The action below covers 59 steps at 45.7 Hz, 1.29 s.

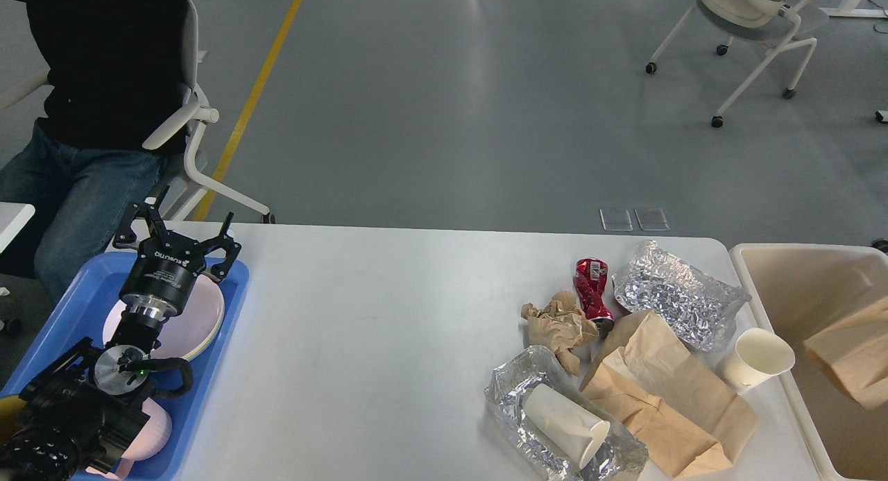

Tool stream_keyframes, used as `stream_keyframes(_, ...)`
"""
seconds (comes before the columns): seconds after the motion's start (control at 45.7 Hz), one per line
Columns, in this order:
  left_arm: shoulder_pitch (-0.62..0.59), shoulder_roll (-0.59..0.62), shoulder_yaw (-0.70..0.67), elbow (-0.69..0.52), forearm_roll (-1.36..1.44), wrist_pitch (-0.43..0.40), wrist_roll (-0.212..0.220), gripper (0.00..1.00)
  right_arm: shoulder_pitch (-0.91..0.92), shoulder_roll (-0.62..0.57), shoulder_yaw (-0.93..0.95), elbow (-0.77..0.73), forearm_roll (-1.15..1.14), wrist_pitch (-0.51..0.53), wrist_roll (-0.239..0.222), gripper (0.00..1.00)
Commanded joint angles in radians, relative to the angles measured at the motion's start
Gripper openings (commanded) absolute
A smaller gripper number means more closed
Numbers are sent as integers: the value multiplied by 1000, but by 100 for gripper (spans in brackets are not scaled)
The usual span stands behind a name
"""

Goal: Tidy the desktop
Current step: 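Bring the right gripper back down toward the crumpled paper pile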

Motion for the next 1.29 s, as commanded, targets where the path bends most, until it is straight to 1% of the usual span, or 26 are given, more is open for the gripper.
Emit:
stream_keyframes(0.0,0,0,0,0,0,0,0,96,35,39,-5,8,0,1,0,100)
stream_keyframes(0.131,0,0,0,0,0,0,0,96,169,72,-57,27,-6,12,-3,100)
stream_keyframes(0.241,0,0,0,0,0,0,0,96,353,134,-205,68,-5,37,-6,100)
stream_keyframes(0.307,0,0,0,0,0,0,0,96,475,190,-320,111,-2,76,-11,100)
stream_keyframes(0.372,0,0,0,0,0,0,0,96,597,249,-426,158,7,144,-12,100)
stream_keyframes(0.438,0,0,0,0,0,0,0,96,711,308,-509,223,44,243,-12,100)
stream_keyframes(0.504,0,0,0,0,0,0,0,96,820,363,-583,293,127,366,-12,100)
stream_keyframes(0.569,0,0,0,0,0,0,0,96,909,414,-655,361,231,449,-11,100)
stream_keyframes(0.657,0,0,0,0,0,0,0,96,1001,480,-764,447,331,511,-9,100)
stream_keyframes(0.745,0,0,0,0,0,0,0,96,1090,556,-862,530,351,547,-9,100)
stream_keyframes(0.832,0,0,0,0,0,0,0,96,1168,584,-919,617,353,633,-8,100)
stream_keyframes(0.986,0,0,0,0,0,0,0,96,1326,586,-936,751,360,833,-8,100)
stream_keyframes(1.029,0,0,0,0,0,0,0,96,1349,583,-936,772,359,871,-8,100)
stream_keyframes(1.117,0,0,0,0,0,0,0,96,1334,576,-940,769,356,876,-8,100)
stream_keyframes(1.183,0,0,0,0,0,0,0,96,1233,569,-942,736,351,842,-9,100)
stream_keyframes(1.27,0,0,0,0,0,0,0,96,1054,558,-940,641,350,793,-11,100)
